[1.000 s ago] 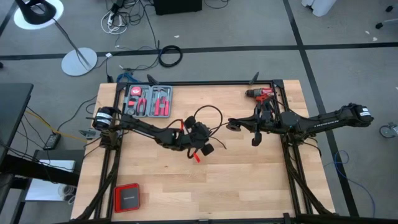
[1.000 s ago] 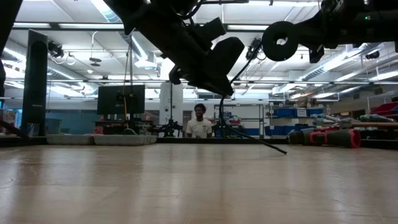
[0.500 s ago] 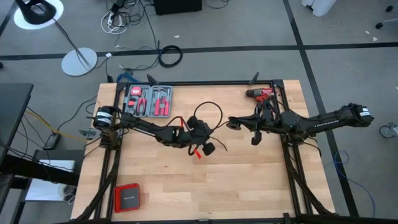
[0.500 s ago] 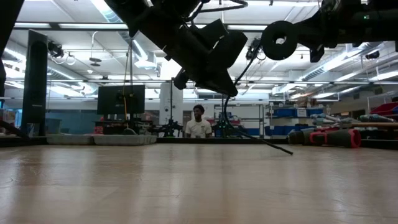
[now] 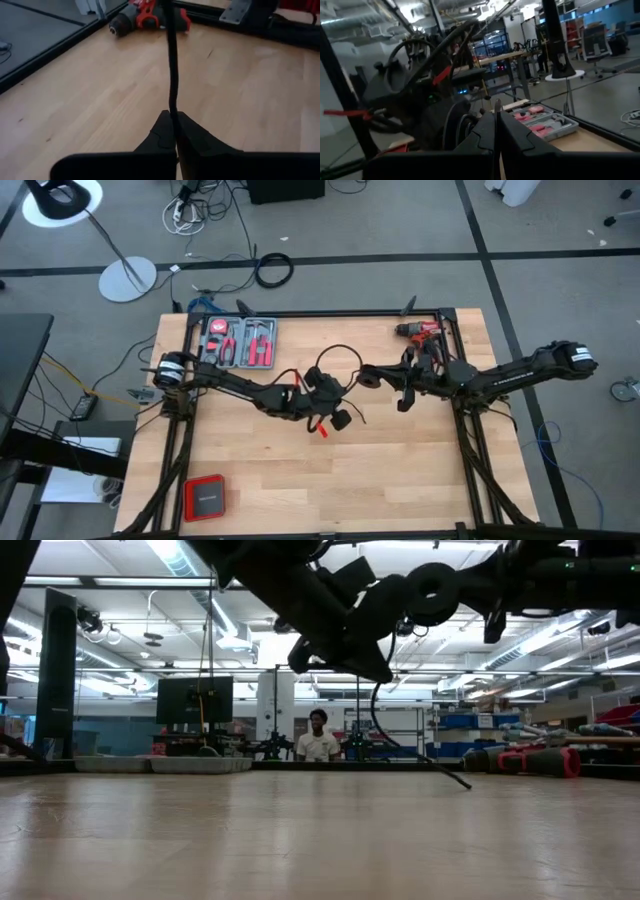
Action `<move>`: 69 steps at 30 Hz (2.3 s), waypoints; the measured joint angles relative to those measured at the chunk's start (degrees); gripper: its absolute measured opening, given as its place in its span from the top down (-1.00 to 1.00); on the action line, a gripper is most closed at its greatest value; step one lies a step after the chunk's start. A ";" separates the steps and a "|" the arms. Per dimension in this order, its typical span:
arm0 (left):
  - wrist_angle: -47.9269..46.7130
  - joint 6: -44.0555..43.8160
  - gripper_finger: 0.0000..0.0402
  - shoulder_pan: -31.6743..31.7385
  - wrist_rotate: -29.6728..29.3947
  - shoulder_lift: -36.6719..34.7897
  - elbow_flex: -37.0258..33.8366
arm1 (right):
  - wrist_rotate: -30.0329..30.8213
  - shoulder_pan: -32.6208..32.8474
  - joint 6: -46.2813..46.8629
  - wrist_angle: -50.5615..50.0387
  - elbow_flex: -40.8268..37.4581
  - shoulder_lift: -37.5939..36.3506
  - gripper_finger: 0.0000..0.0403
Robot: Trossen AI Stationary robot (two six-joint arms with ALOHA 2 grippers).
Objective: Coil cords
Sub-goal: Coil the black wire on the spool
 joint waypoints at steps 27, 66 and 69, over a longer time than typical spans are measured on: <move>-1.15 1.21 1.00 -0.20 0.68 0.09 3.95 | 12.99 -0.37 0.68 20.91 5.15 18.67 0.97; -24.51 0.06 1.00 1.53 7.57 0.12 17.89 | 18.72 5.71 -10.34 7.85 7.89 26.09 0.98; -23.27 0.14 1.00 1.51 8.43 0.13 17.89 | 18.72 6.08 -10.87 6.33 7.89 25.89 0.98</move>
